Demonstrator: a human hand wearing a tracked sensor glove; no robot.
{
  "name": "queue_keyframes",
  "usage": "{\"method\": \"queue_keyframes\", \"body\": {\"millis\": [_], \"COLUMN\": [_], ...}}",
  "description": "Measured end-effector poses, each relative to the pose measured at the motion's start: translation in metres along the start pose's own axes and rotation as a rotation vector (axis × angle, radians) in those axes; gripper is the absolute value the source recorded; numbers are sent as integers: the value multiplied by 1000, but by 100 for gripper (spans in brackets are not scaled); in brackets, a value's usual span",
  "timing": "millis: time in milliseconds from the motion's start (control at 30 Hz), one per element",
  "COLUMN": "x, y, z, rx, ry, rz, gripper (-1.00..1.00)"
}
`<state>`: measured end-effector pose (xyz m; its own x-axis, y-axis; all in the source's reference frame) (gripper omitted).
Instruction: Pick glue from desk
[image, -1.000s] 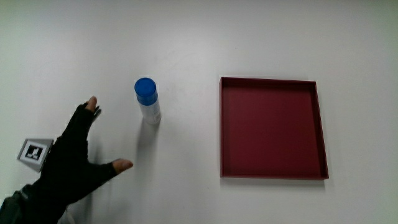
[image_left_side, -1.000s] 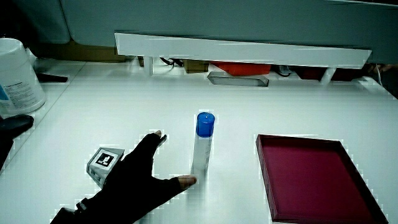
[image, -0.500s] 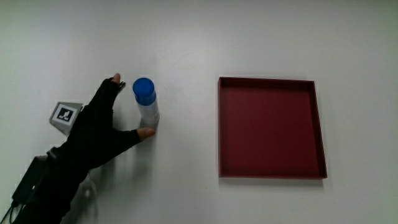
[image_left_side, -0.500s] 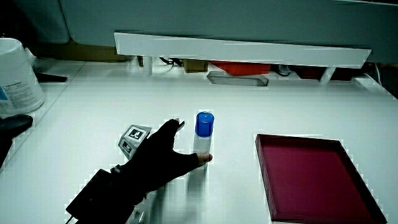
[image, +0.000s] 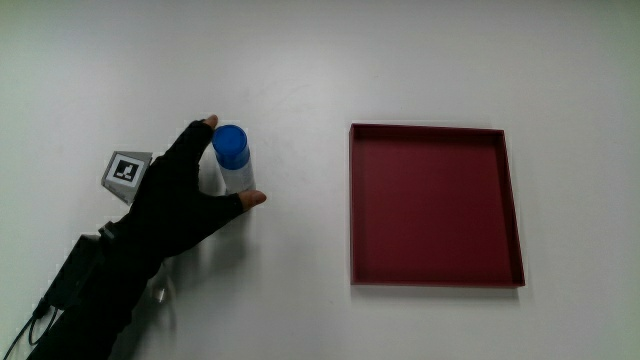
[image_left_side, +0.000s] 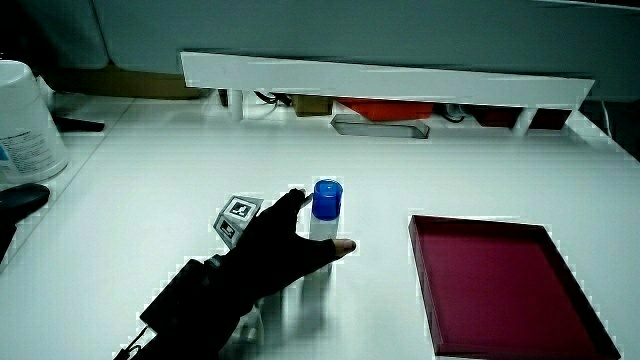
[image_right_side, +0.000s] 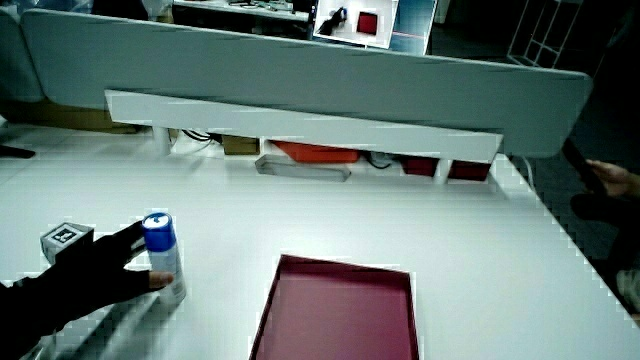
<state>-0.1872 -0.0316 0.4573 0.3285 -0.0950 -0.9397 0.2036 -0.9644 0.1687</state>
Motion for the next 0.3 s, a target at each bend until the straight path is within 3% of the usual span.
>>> {"method": "queue_keyframes", "body": {"millis": [100, 167, 200, 300], "x": [24, 26, 28, 35], "y": [9, 18, 21, 27], "z": [-17, -26, -31, -44], "rx": [-47, -47, -49, -77], "ry": [-31, 8, -13, -68], "rz": [12, -49, -98, -91], "gripper": [100, 100, 100, 100]}}
